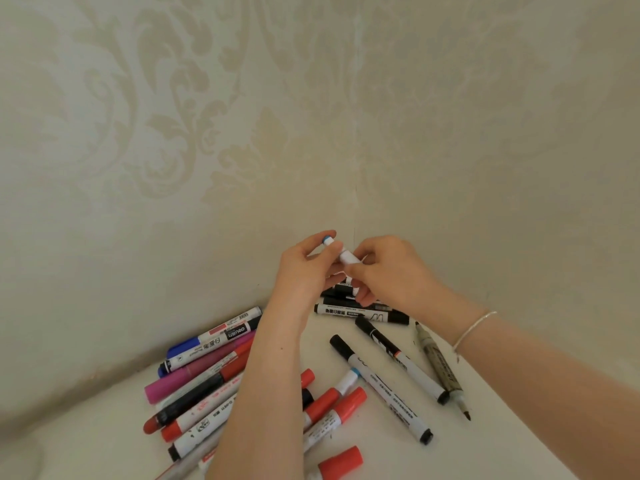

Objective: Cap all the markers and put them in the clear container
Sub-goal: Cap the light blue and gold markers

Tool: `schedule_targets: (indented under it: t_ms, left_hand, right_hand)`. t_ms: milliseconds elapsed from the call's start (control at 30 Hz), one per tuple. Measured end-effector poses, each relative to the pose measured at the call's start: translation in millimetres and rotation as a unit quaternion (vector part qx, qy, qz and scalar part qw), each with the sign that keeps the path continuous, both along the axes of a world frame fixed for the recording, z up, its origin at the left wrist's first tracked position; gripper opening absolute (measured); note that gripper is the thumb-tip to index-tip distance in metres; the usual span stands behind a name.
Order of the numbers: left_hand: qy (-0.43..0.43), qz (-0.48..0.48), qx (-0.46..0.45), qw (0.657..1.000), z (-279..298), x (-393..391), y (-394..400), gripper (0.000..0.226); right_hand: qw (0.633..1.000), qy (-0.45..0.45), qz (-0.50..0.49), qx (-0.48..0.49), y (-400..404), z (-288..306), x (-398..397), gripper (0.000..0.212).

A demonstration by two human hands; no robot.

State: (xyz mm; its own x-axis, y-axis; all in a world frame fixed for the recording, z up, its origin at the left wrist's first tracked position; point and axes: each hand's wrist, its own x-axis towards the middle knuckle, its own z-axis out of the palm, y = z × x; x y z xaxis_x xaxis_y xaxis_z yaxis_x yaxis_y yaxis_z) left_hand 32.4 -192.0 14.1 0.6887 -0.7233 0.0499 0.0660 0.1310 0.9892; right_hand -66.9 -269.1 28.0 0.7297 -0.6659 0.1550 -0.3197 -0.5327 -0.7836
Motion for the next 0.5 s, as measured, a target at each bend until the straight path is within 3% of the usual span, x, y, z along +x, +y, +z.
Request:
schedule_targets:
  t_ms: [100, 167, 233, 300, 367, 500]
  left_hand:
    - [-0.049, -0.001, 0.057, 0.997, 6.2, 2.8, 4.0, 0.033]
    - [-0.142, -0.02, 0.191, 0.971, 13.5, 8.6, 16.4, 0.033]
    - [-0.271, -0.104, 0.392, 0.873, 19.6, 13.3, 31.9, 0.032]
    - [-0.32, -0.209, 0.526, 0.76, 22.5, 7.0, 37.7, 0.039]
    - [-0.331, -0.267, 0.568, 0.705, 21.1, -4.8, 29.6, 0.049]
    - [-0.352, -0.312, 0.62, 0.628, 9.1, -24.9, 6.5, 0.058]
  right_hand:
    - [0.998, 0.049, 0.021, 0.023, -7.4, 1.9, -1.9, 0.013]
    - [0.995, 0.1, 0.012, 0.016, -16.2, 1.6, -3.6, 0.01]
    - [0.993, 0.115, -0.014, 0.01, -23.7, 0.5, -6.7, 0.011]
    - [0.992, 0.12, -0.031, -0.002, -26.2, -0.5, -9.0, 0.014]
    - [0.994, 0.105, -0.042, -0.006, -25.5, -1.0, -9.5, 0.015]
    - [0.997, 0.06, -0.046, 0.007, -21.4, 2.7, -6.2, 0.009]
